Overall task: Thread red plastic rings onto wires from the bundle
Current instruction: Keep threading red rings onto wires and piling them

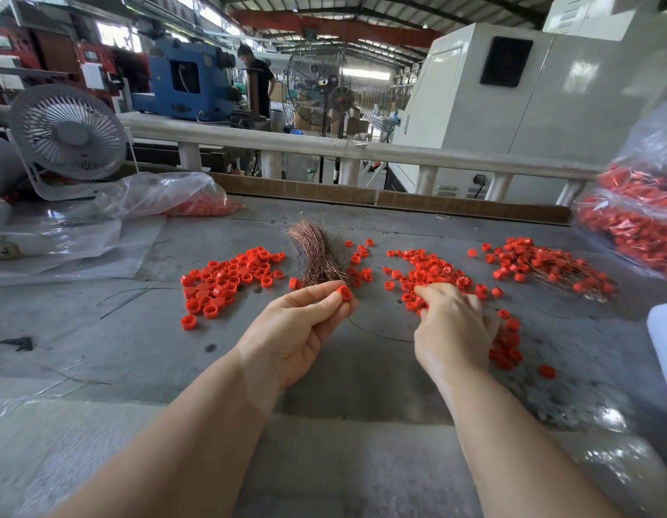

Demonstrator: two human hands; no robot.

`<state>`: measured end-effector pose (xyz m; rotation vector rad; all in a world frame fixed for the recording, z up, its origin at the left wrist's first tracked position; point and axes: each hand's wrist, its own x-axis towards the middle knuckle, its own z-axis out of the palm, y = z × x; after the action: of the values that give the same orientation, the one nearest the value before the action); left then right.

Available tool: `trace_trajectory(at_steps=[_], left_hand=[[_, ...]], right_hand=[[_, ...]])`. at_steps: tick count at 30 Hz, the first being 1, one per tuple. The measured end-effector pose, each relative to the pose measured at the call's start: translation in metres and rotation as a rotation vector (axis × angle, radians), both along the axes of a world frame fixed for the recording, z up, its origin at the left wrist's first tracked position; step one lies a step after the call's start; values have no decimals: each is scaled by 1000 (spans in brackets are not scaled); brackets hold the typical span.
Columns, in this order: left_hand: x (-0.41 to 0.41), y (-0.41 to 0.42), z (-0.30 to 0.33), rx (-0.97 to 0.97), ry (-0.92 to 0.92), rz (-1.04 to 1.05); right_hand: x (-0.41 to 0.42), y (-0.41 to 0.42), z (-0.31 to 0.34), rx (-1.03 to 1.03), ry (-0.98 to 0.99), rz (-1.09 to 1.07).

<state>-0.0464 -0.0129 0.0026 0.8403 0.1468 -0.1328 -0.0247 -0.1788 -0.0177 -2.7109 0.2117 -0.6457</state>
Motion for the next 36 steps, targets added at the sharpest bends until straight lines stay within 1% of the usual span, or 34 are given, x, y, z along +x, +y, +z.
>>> trace_trajectory(at_steps=[3,7,15,17,20,23,28,31,36], left_hand=[[0,0,0,1,-6,-11],[-1,0,0,20,-27,-54],[-2,0,2,60,-54,-91],[-2,0,2,53,-55,-92],[-1,0,2,25,-57,-86],[-1,0,2,8,-63,-88],[-1,-1,2,-1,-57,-92],[-1,-2,3,0,-57,-99],[-2,-2,2,5,-72,-106]], right_hand=[[2,-1,-2,-67,54,20],[3,0,-1,-149,27,9],[0,2,4,-154,-7,13],[-1,3,6,-53,-92,82],[-6,9,12,285,-221,331],[-12,17,17,515,-220,507],[-12,17,19,811,-181,602],[-13,18,19,934,-137,650],[-14,19,21,1031,-117,683]])
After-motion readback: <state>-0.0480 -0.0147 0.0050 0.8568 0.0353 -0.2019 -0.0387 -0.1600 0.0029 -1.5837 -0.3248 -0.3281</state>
